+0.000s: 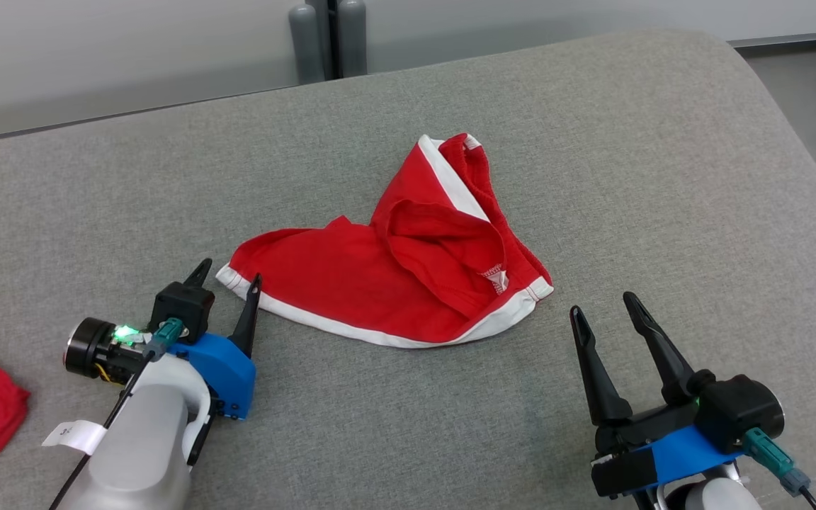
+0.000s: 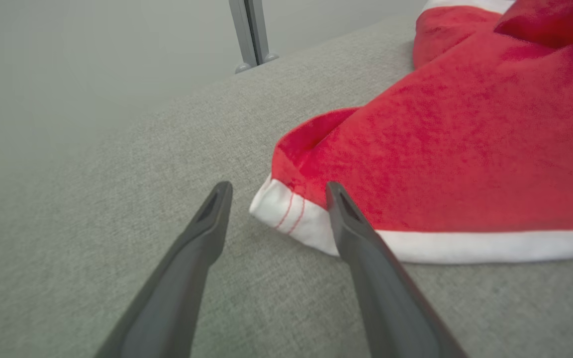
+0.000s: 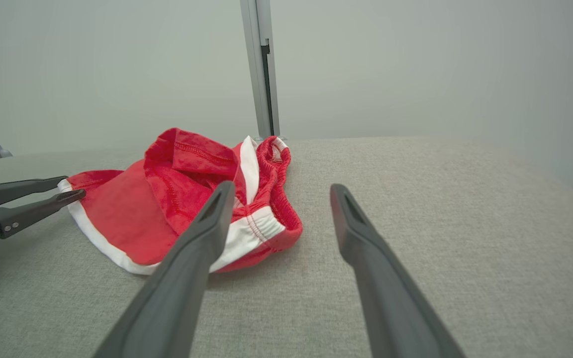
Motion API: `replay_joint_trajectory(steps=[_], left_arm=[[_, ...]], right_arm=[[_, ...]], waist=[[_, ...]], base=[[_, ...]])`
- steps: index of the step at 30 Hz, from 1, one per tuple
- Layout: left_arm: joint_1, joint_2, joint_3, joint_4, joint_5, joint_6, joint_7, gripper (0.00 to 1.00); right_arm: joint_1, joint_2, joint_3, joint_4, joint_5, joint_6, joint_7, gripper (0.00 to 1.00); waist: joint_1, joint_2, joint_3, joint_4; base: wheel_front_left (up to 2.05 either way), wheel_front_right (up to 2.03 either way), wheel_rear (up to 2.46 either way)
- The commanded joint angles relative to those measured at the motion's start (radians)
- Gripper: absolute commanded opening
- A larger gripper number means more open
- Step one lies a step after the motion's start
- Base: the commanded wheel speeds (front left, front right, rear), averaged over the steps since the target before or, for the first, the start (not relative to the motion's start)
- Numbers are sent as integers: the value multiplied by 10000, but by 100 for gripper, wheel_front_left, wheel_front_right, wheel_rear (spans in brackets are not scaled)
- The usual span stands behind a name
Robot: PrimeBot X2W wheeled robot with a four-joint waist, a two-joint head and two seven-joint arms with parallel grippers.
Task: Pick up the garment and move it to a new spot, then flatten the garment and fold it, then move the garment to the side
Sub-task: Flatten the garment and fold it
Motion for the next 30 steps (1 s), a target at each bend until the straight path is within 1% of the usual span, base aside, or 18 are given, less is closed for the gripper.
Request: replay_joint_trajectory(steps=[1, 5, 8, 9, 10, 11, 12, 15, 20, 26, 30], left_arm=[[-231, 32, -72, 158, -64, -3, 22, 100], [-448, 36, -285, 929, -306, -4, -2, 100], [-606, -100, -457, 1330, -560, -4, -32, 100], [-656, -96, -552, 1473, -588, -4, -34, 65], [-713, -95, -628, 1589, -638, -4, -38, 41], [-761, -121, -688, 1679, -708, -4, -48, 24], [-855, -155, -712, 1702, -817, -4, -79, 0], [-732, -162, -659, 1429, -987, -4, -103, 0], [219, -85, -323, 1, -1175, 52, -96, 0], [1962, -92, 136, -1879, -1392, 406, -99, 0], [3122, -57, 373, -2803, -1605, 665, -100, 0]], right_arm=[[-70, 9, 4, 36, 10, 1, -36, 100], [-98, 10, 60, 125, 18, 3, -36, 100], [-107, 9, 71, 185, 32, 1, -36, 100], [-102, 9, 74, 197, 38, 3, -36, 100], [-100, 10, 83, 199, 51, 3, -36, 100], [-99, 11, 87, 204, 63, 1, -36, 100], [-28, 9, 55, 216, 77, 1, -36, 100], [179, 9, -5, 260, 121, 1, -35, 100], [420, 11, -85, 356, 208, 3, -36, 100], [627, 8, -261, 495, 181, 1, -36, 100], [680, 8, -361, 589, 107, 3, -36, 100]], waist=[[-1, 0, -9, -49], [-1, 0, -37, -202], [-1, 0, -33, -271], [-1, 0, -35, -285], [-1, 0, -39, -298], [-1, 0, -46, -306], [-1, 0, -114, -276], [-1, 0, -281, -148], [-1, 0, -691, 300], [-1, 0, -1188, 966], [-1, 0, -1343, 1377]], base=[[0, 0, 0], [0, 0, 0], [0, 0, 0], [0, 0, 0], [0, 0, 0], [0, 0, 0], [0, 0, 0], [0, 0, 0], [0, 0, 0], [0, 0, 0], [0, 0, 0]])
